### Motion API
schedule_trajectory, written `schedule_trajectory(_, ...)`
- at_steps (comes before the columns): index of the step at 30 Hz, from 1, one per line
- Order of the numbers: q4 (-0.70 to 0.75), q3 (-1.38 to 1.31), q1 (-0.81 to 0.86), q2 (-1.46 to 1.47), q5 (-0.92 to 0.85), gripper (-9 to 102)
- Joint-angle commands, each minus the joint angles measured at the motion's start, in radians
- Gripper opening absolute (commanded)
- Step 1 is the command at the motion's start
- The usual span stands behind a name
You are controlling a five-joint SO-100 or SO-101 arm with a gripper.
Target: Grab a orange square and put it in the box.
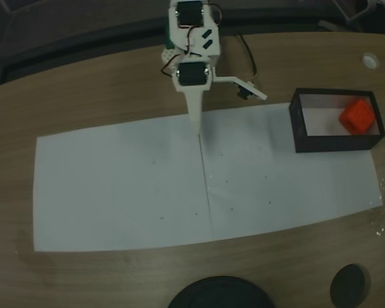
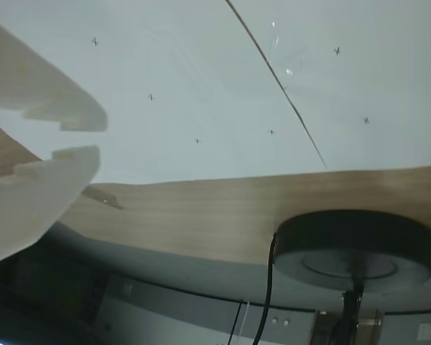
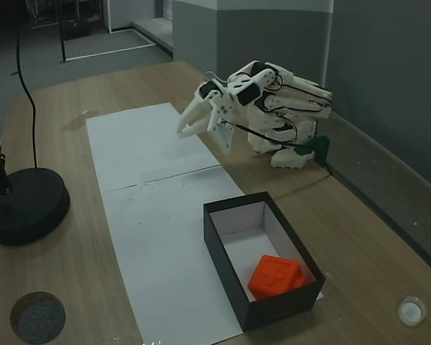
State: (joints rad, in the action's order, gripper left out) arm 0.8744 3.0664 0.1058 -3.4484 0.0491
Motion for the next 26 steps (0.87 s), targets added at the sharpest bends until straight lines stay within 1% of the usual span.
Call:
schedule_trajectory(1,0.058,-0.008,-0.006,-0.017,0.002,0)
schedule_trajectory(6,0.273,-0.028,-0.049,-0.017,0.002,0)
schedule_trajectory(10,0.417,-0.066,-0.086,-0.017,0.0,0)
schedule_trajectory(26,0.416,-0.067,-0.086,-0.017,0.003,0)
